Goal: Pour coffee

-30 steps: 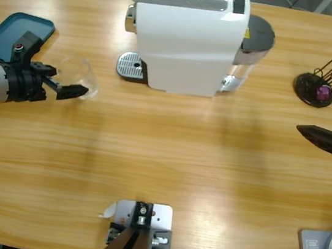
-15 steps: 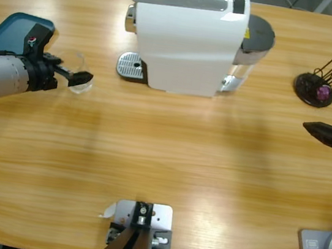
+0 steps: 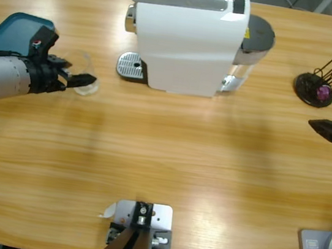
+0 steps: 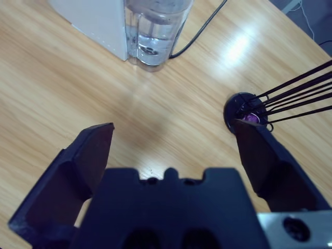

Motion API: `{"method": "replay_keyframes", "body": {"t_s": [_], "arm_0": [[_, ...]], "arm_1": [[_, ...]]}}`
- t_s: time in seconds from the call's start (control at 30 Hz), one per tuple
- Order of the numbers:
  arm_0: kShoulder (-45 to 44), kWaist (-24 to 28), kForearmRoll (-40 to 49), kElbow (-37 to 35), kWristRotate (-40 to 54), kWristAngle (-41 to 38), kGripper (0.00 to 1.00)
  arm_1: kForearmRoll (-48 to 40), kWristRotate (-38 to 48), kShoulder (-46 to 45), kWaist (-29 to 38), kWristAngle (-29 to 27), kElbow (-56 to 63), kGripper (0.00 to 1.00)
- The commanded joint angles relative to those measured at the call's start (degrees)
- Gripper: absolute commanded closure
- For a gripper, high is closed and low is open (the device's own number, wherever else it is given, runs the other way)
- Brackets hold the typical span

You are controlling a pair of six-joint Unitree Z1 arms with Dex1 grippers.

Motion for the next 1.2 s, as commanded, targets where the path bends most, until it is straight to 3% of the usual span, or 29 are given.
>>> {"method": "replay_keyframes", "body": {"t_s": [0.03, 0.27, 1.0, 1.03, 1.13, 1.17, 1.2], "arm_0": [[-1.9, 3.6, 0.4, -5.8, 14.9, -13.7, 0.762], [6.1, 11.9, 0.3, -12.3, 18.6, -25.0, 0.761], [16.9, 11.9, 0.2, -17.8, 18.6, -30.8, 0.752], [17.0, 11.9, 0.2, -17.9, 18.4, -30.9, 0.728], [17.2, 11.9, 0.7, -18.1, 17.3, -31.4, 0.278], [17.2, 11.8, 0.8, -18.1, 17.0, -31.6, 0.175], [17.2, 11.8, 0.8, -18.0, 17.0, -31.7, 0.137]], "arm_1": [[-0.1, -1.5, -3.4, -1.8, 0.7, 2.1, 0.009], [-0.1, -2.0, -4.6, -2.8, 0.9, 2.6, 0.009], [-0.7, -3.2, -5.7, -7.0, 2.4, 2.9, 0.009], [-0.7, -3.2, -5.8, -7.1, 2.5, 3.0, 0.009], [-0.8, -3.2, -5.9, -7.2, 2.5, 3.0, 0.009], [-0.8, -3.2, -5.9, -7.4, 2.5, 3.1, 0.009], [-0.9, -3.2, -5.9, -7.5, 2.5, 3.1, 0.009]]}}
